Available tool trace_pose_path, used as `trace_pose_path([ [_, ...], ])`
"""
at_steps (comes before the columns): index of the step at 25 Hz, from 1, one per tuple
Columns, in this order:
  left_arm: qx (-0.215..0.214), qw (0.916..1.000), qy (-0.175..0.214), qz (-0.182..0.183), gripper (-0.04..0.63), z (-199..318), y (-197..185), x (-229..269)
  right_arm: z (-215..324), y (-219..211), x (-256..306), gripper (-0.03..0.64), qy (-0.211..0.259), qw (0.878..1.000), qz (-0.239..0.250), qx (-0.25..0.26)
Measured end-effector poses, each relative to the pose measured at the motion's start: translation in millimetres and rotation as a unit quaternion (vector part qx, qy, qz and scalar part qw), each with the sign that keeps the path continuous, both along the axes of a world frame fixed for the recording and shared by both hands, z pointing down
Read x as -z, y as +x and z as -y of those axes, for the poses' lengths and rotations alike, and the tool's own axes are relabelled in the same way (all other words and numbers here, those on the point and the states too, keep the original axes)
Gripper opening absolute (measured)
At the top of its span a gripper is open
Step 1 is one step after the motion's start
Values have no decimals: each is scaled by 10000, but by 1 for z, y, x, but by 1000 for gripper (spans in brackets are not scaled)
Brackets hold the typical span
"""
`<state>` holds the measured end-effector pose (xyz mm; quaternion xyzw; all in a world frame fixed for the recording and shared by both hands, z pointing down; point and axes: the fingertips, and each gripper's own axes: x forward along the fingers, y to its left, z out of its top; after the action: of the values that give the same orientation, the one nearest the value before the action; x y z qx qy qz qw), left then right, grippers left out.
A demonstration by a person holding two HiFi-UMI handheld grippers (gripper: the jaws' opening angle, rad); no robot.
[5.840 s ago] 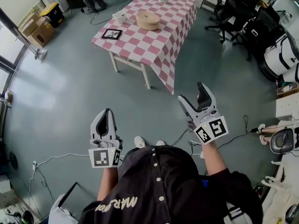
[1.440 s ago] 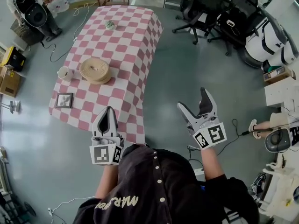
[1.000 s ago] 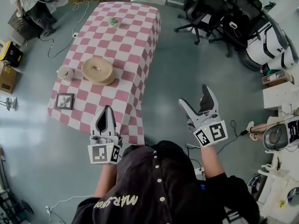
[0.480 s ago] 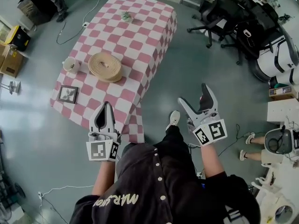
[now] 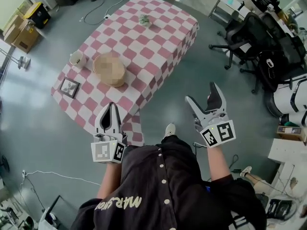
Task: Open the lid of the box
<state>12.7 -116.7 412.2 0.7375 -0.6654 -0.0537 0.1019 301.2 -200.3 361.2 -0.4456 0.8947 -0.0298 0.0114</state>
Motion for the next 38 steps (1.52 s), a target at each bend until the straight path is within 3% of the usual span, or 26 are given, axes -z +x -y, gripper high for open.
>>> trace_pose_path([
  [7,500,9985,48,234,9,26,31,4,50,31,-10,437,-17,9987,63,500],
  [14,1340,9905,77,308,9,24,54,9,98,39,-11,436,-36,9925,195,1207],
  [22,2307,9721,-77,417,9,-2,54,10,126,16,-16,431,-278,9768,469,2069],
  [27,2479,9675,-111,483,9,-12,65,10,131,-6,-23,431,-502,9650,597,2504],
  [33,2846,9573,-242,447,10,-19,37,7,141,-41,-22,431,-567,9612,568,2637],
  [38,2882,9564,-19,471,9,-4,-2,19,148,-66,-13,431,-463,9603,476,2709],
])
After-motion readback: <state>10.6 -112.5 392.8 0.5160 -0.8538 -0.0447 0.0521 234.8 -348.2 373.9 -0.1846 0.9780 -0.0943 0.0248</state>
